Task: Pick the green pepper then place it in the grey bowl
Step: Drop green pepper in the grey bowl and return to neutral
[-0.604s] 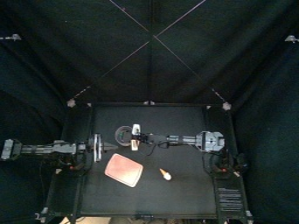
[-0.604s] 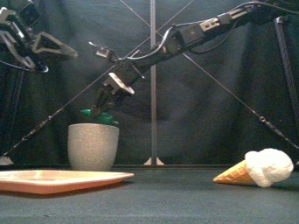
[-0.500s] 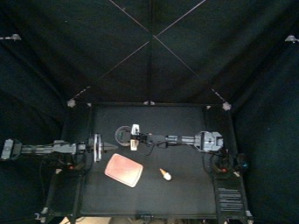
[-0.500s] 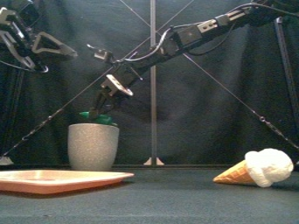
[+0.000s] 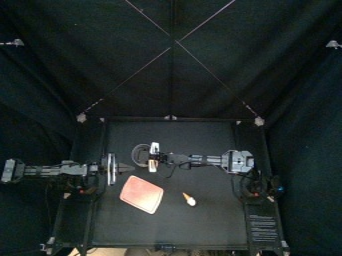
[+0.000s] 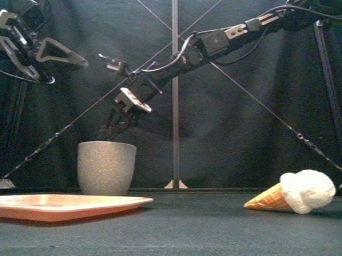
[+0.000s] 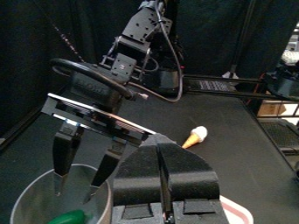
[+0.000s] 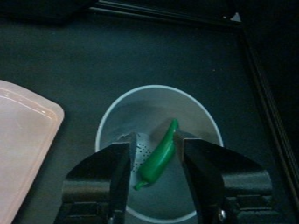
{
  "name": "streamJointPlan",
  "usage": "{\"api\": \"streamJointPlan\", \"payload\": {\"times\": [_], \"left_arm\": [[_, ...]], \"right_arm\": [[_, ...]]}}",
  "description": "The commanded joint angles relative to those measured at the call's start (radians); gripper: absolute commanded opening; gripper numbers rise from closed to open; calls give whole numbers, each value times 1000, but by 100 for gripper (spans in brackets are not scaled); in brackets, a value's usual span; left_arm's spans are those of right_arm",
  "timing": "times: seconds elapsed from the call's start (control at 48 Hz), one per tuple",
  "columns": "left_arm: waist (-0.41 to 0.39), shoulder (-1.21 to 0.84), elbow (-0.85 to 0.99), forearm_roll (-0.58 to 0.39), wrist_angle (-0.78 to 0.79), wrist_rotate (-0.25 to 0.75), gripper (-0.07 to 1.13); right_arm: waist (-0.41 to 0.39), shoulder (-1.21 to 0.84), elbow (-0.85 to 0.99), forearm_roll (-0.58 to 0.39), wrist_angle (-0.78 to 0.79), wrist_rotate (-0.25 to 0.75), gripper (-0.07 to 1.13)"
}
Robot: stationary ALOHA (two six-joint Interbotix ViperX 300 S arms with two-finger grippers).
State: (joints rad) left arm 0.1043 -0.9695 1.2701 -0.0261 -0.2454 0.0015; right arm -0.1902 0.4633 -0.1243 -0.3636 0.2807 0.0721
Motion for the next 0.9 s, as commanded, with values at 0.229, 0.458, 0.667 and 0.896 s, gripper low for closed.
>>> {"api": "streamJointPlan", "payload": {"times": [0.229, 0.458, 0.667, 0.896], "left_arm": [[2, 2, -14, 0, -3, 2, 8], [2, 2, -14, 0, -3, 3, 8], [5, 3, -9, 0, -3, 3, 8], [26, 2, 2, 0, -3, 3, 8]], "right_arm": [[-5, -196, 137, 64, -130, 0, 79], [2, -373, 413, 149, -408, 3, 79], [20, -502, 626, 224, -592, 5, 78], [77, -632, 785, 282, -690, 2, 79]]}}
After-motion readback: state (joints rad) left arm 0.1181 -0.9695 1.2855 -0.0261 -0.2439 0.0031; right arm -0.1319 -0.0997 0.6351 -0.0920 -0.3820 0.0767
